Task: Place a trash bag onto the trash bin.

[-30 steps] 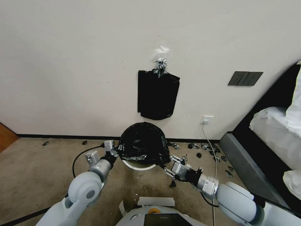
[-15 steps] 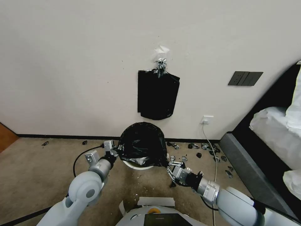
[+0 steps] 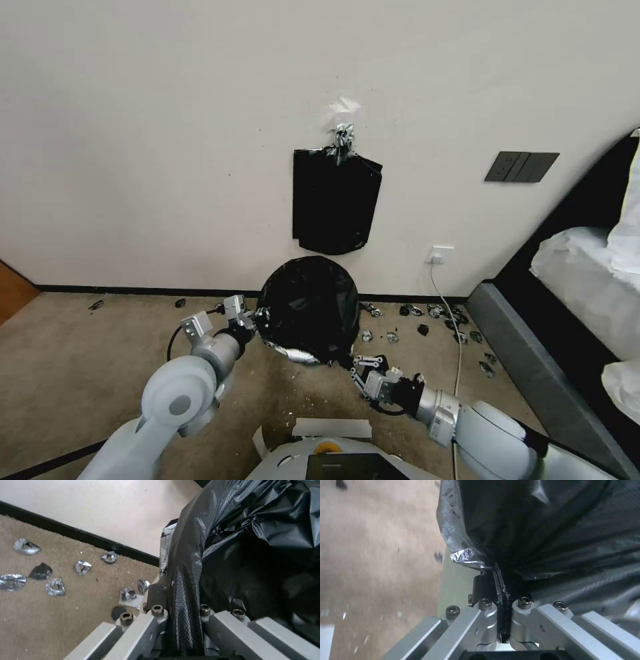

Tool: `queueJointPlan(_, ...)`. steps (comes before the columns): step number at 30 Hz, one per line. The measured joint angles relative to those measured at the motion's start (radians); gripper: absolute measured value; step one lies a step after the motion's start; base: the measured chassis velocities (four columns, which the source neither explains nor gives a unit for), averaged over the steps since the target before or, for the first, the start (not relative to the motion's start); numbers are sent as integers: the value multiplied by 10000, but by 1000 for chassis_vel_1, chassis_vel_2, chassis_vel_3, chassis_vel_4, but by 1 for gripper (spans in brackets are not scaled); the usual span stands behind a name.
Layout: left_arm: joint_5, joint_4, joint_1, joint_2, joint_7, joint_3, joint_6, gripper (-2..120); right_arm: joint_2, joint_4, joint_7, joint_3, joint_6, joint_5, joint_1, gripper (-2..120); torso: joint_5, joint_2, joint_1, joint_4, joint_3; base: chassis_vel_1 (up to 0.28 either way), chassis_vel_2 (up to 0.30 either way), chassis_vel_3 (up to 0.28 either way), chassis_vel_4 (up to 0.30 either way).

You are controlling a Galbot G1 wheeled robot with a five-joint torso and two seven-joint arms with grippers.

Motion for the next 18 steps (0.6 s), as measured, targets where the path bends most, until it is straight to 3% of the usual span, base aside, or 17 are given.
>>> queueJointPlan(7, -85, -123, 257, -221, -237, 42, 1, 1, 307, -713, 8, -303, -105, -126, 152, 0, 1, 0, 0, 0, 0, 0, 0, 0, 0)
queueJointPlan(14, 177, -106, 280, -292, -202, 230, -64, 1, 457, -644, 285, -310, -266, 325, -143, 0, 1, 0, 0, 0, 0, 0, 0, 0, 0)
queueJointPlan(18, 368, 130, 127, -398, -188, 347, -235, 1, 600, -498, 440, -182, -290, 860, -545, 14, 0, 0, 0, 0, 0, 0, 0, 0, 0)
